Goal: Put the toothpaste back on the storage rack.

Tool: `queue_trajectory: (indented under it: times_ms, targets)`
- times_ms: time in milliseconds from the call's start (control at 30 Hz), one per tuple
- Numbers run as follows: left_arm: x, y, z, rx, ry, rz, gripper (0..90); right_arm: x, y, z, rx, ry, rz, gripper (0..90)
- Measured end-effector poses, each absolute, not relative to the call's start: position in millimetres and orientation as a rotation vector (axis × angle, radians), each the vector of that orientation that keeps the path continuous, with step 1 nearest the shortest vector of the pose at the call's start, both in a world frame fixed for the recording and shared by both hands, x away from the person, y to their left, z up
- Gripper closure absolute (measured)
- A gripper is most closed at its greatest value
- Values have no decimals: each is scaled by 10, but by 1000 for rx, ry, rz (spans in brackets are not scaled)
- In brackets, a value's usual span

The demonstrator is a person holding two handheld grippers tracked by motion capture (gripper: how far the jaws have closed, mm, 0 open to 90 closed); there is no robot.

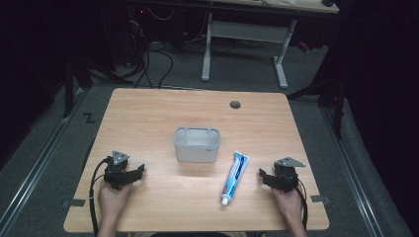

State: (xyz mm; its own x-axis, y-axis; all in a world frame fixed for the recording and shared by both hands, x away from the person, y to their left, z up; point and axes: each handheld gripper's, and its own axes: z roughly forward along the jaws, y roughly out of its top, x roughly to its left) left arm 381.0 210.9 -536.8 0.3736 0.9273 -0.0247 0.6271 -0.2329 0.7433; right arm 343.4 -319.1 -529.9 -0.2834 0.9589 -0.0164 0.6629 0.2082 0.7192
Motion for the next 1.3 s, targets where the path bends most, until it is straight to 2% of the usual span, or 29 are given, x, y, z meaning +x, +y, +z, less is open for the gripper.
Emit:
queue_trajectory:
  times_ms: [100,133,400,700,800,1300]
  targets:
    - [3811,2111,-5368,1959,1339,566,288,3425,-3186,-5283,1501,2044,833,332]
    - [3811,2112,-5368,1959,1339,566,286,3424,-3189,-5259,1502,2066,815,361]
    - [3810,2110,-5368,1962,1336,567,283,3320,-3192,-5143,1525,2082,869,430]
    - [3810,2115,-5367,1960,1336,563,280,3217,-3075,-4949,1513,2114,947,421]
    - [3811,2115,-5368,1956,1337,561,279,3205,-2944,-4868,1509,2154,979,374]
    - [3812,2120,-5370,1948,1340,561,280,3267,-2572,-4750,1491,2225,923,252]
